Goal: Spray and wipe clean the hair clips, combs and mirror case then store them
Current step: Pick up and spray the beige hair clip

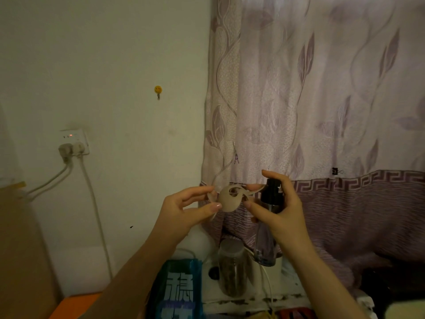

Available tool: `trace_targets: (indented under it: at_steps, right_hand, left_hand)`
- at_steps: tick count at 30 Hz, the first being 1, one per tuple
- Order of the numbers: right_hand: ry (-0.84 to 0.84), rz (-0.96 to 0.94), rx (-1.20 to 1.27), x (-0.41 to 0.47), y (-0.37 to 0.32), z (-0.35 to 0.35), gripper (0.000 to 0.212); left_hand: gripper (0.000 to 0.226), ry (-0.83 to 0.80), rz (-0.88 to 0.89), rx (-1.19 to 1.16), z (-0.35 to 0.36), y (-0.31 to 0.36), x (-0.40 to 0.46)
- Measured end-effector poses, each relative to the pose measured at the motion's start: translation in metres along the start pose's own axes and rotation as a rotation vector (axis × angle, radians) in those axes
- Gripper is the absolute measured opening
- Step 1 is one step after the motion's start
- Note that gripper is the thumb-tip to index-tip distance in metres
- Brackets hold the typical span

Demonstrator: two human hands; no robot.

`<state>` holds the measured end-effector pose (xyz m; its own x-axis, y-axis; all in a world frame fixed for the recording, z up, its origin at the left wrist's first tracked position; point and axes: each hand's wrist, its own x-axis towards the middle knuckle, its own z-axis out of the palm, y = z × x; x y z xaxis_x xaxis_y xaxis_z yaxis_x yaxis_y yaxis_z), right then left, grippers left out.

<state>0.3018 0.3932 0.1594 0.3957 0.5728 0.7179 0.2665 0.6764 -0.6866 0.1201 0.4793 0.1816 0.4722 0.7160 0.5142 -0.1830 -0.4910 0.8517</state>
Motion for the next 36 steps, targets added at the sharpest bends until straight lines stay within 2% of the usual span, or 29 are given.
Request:
trace_targets:
  at_steps: [7, 12, 18, 22, 27, 36]
  right_hand:
    - [0.027, 0.028, -0.052, -0.004, 0.009, -0.008, 0.056]
    - [0.023, -0.018, -0.135, -0.009, 0.007, -0.013, 0.058]
    - [-0.041, -0.13, -0.318, -0.013, -0.008, -0.005, 0.035]
    - [-0.072, -0.165, -0.417, -0.014, -0.011, 0.0, 0.027]
    - [-0.08, -0.175, -0.515, -0.016, -0.007, 0.001, 0.028]
    - [-0.046, -0.102, -0.501, -0.017, -0.005, -0.002, 0.034]
  left_hand:
    - [0.048, 0.024, 0.065, -0.011, -0.01, 0.001, 0.002]
    - [0.049, 0.039, 0.097, -0.022, -0.018, -0.001, 0.003]
    - [0.052, 0.046, 0.126, 0.035, -0.015, -0.008, 0.003]
    - [0.053, 0.046, 0.138, 0.084, -0.013, -0.01, 0.003]
    - [0.053, 0.046, 0.142, 0.114, -0.014, -0.012, 0.002]
    - [0.052, 0.042, 0.133, 0.117, -0.014, -0.013, 0.001]
